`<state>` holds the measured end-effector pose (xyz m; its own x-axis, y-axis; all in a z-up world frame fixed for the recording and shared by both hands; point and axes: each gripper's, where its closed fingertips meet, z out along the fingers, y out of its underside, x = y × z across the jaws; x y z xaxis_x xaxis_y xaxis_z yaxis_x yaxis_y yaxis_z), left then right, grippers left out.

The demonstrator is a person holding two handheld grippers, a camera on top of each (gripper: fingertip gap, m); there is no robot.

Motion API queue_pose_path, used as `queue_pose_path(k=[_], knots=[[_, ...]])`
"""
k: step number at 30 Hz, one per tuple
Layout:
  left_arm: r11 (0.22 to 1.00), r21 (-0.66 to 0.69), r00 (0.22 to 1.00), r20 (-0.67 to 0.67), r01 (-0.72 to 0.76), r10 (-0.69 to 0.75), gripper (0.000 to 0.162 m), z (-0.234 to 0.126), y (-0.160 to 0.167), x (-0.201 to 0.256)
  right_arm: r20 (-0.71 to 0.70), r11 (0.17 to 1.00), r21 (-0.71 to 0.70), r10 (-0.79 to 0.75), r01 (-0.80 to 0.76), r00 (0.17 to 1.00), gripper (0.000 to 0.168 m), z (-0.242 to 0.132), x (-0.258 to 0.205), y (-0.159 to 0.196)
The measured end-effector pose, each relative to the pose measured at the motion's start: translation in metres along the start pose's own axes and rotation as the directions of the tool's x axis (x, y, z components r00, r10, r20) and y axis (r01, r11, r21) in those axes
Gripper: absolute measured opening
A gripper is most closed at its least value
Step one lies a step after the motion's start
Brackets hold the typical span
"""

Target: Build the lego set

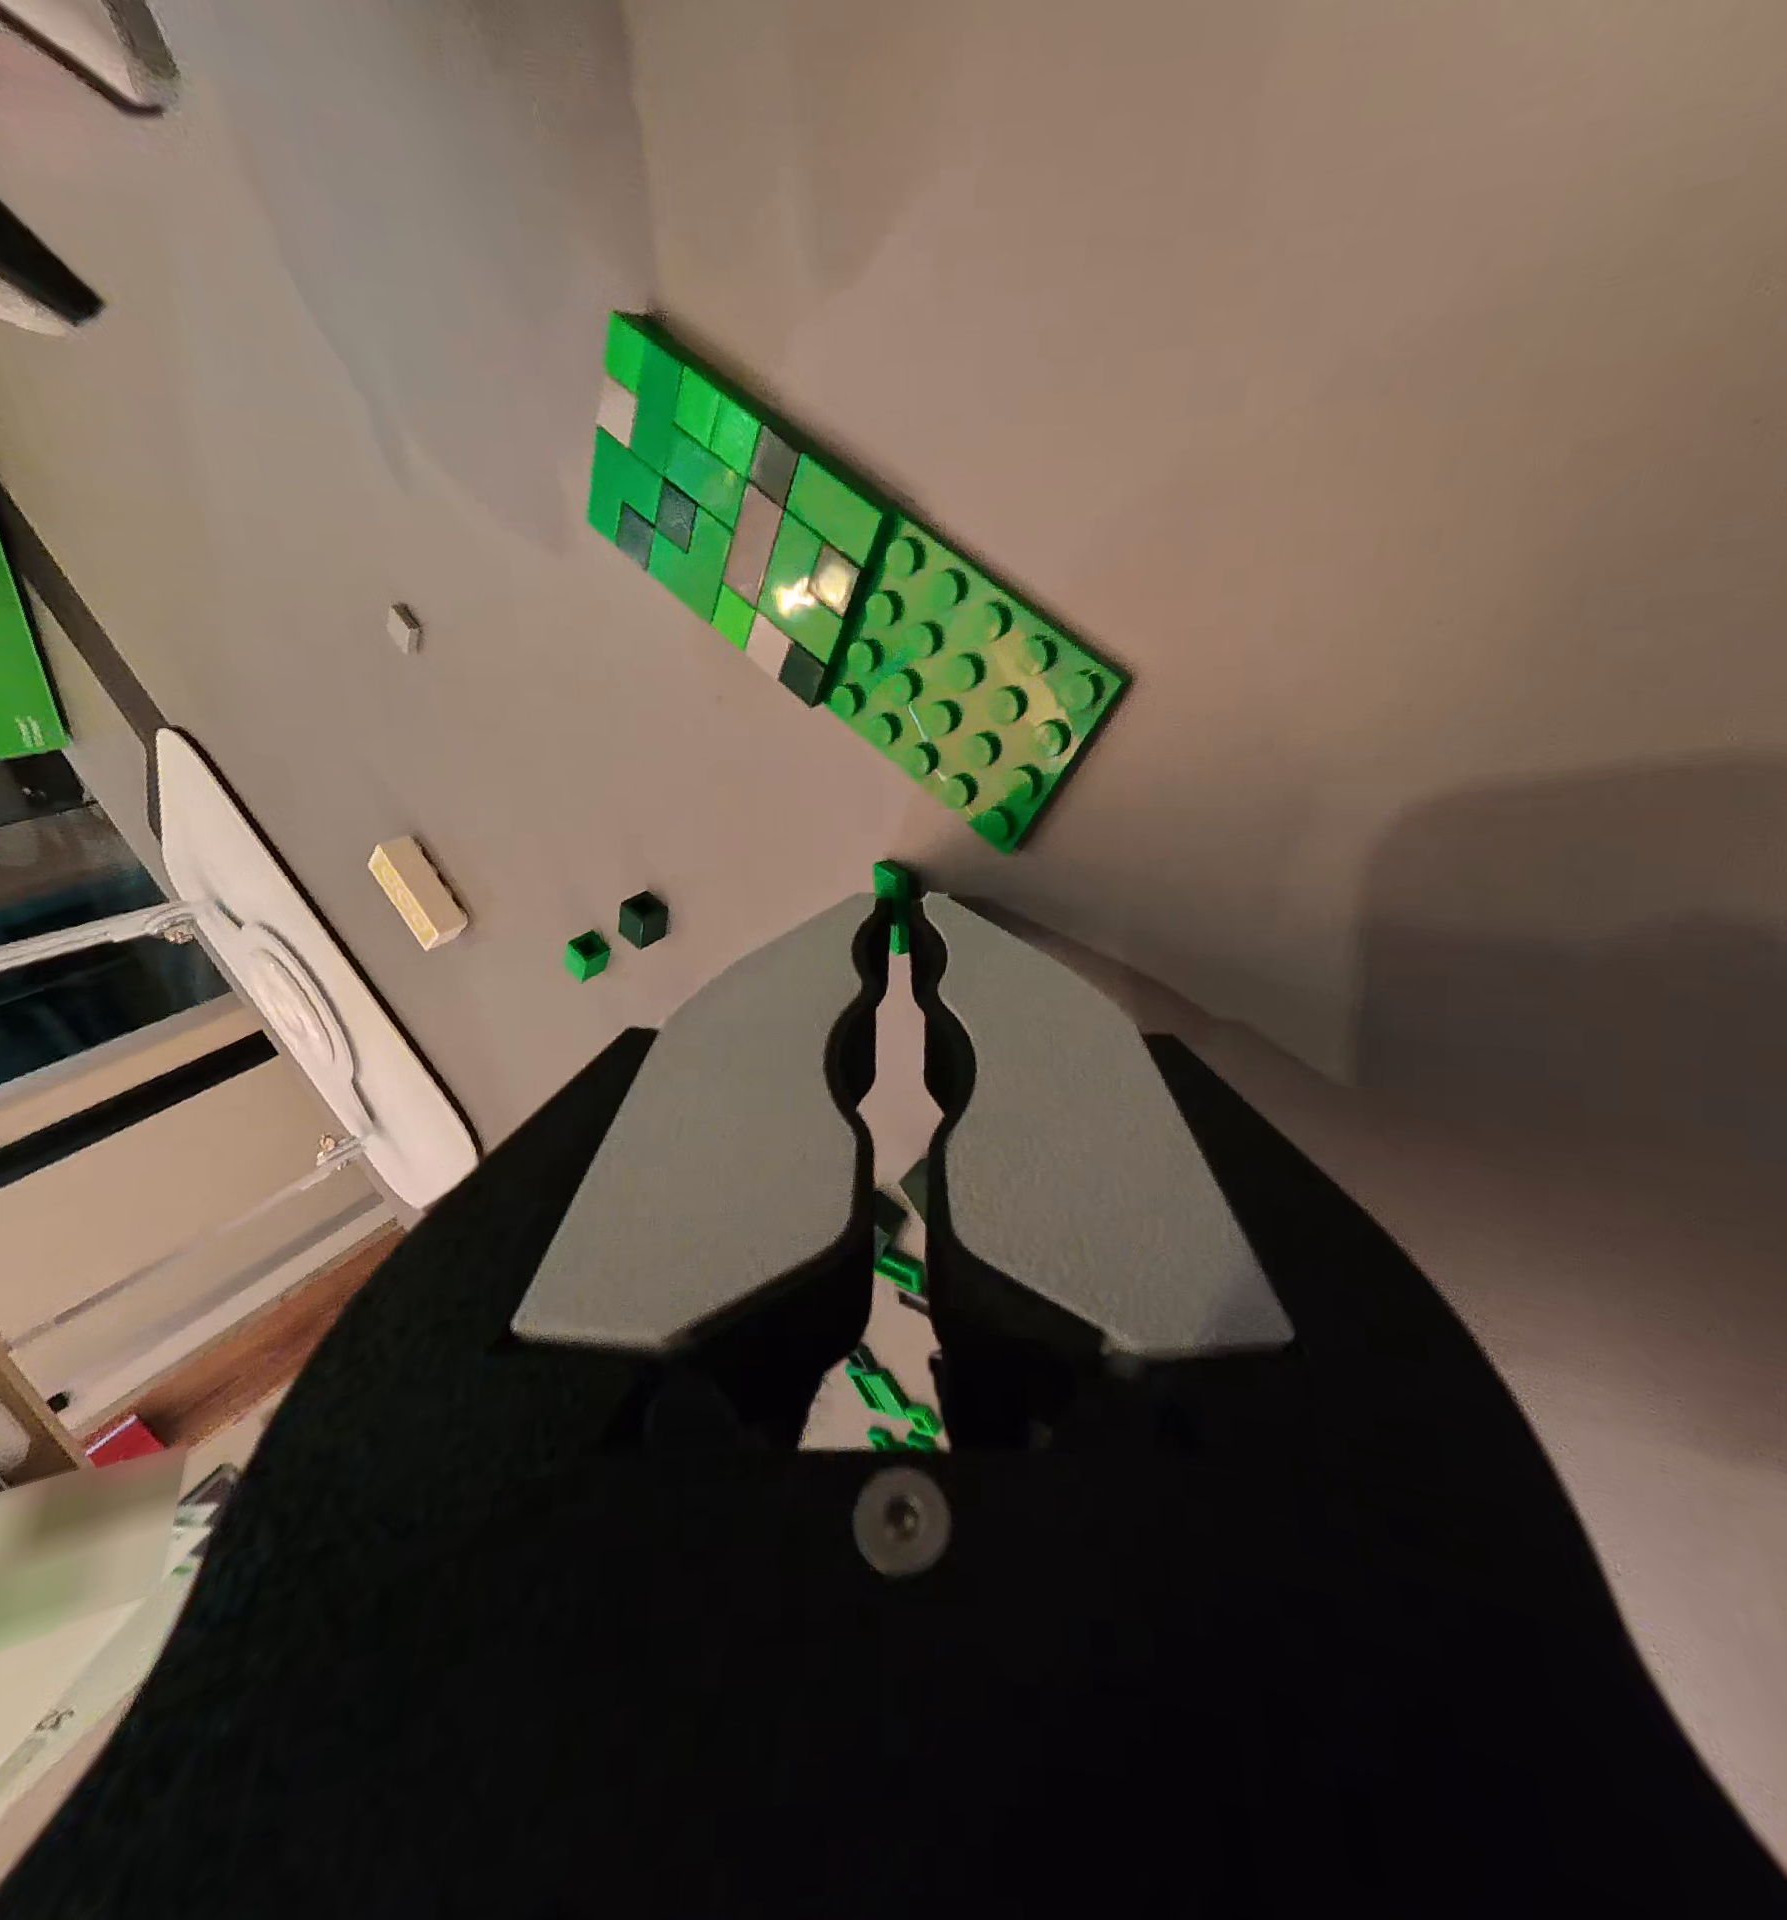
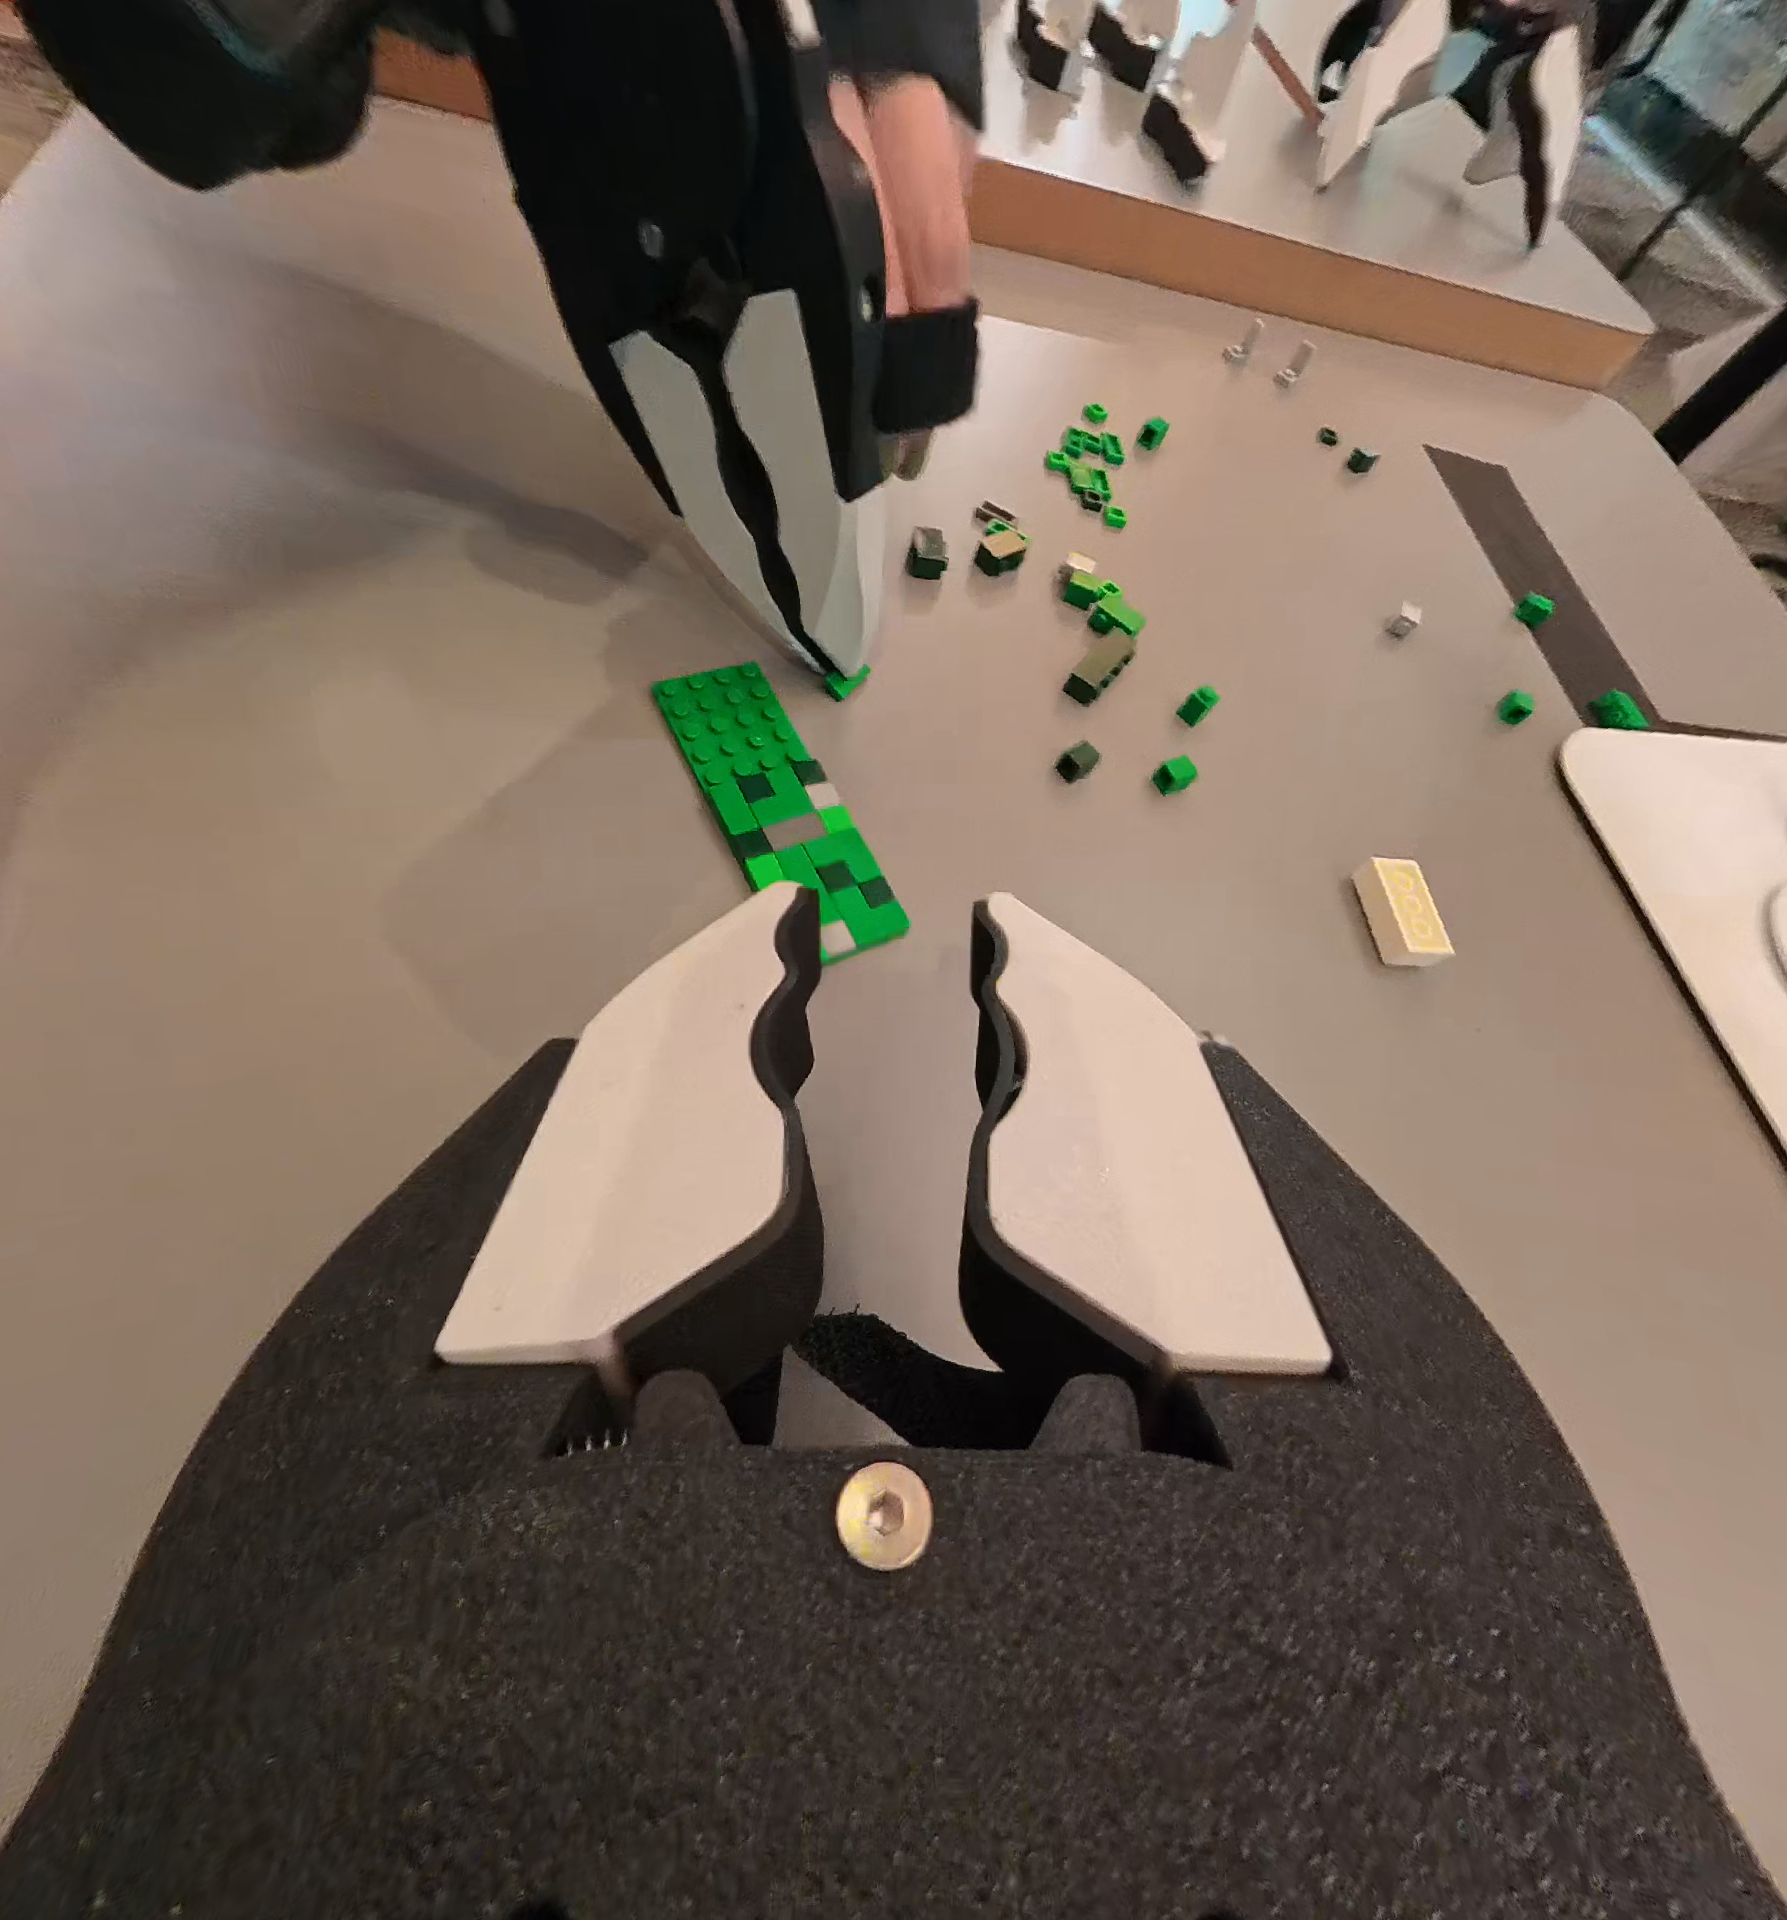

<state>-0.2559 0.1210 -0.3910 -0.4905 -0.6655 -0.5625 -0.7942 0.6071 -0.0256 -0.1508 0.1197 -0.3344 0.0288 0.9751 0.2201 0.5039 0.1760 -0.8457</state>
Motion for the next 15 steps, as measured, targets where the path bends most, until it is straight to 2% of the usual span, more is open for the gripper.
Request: queue_pose_path(k=[7,11,15], knots=[[1.0,0.011,0.998,-0.06,0.022,-0.021,0.005,-0.001,0.001,0.002,0.222,0.998,-0.066,0.019,-0.005,0.975,0.033,0.019,-0.014,-0.005],[0.996,0.041,0.995,-0.066,0.082,-0.079,0.015,-0.004,-0.001,0.002,0.351,0.99,-0.132,0.094,-0.05,0.932,0.041,0.037,-0.024,-0.005],[0.988,0.053,0.986,-0.082,0.147,-0.143,0.024,-0.011,0.002,0.007,0.397,0.976,-0.214,0.05,0.039,0.917,0.045,0.052,-0.024,0.008]])
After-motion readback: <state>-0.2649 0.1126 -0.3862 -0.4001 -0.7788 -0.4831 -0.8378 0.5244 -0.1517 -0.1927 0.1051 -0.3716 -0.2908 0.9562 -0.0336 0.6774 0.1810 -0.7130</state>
